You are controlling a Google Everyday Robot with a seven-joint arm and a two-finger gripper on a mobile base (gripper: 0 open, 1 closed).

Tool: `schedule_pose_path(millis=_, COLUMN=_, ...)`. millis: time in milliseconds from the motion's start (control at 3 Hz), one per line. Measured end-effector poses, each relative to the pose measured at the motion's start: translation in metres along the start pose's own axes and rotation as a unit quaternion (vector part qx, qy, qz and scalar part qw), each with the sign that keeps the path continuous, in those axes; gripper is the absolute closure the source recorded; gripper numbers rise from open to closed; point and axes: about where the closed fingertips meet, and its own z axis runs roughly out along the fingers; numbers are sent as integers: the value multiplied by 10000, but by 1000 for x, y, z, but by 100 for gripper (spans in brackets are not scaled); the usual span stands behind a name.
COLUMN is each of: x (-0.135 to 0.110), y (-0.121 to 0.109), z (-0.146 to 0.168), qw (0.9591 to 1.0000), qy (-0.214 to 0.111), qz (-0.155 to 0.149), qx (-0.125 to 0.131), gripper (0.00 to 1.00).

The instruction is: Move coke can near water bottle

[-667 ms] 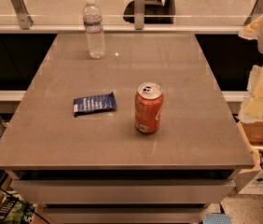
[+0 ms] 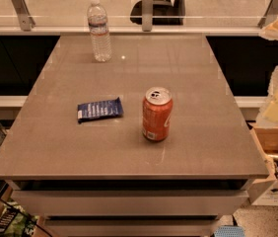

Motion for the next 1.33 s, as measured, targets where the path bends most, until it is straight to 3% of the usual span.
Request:
schedule_pose_path(millis=333, x=5, y=0, z=-8, qw=9987, qy=-432, qz=279, qx=53, gripper=0)
schedule_pose_path(millis=667, x=9, y=2, z=-8, qw=9941, qy=-960, qz=507, qx=59, gripper=0)
schedule_pose_path(millis=1000, x=9, y=6, z=-1, qw=9838, qy=-1673, qz=635, qx=67, gripper=0)
schedule_pose_path(millis=1333, x=1, y=10, z=0, qw=9674, qy=-2442, qz=644, qx=166, gripper=0)
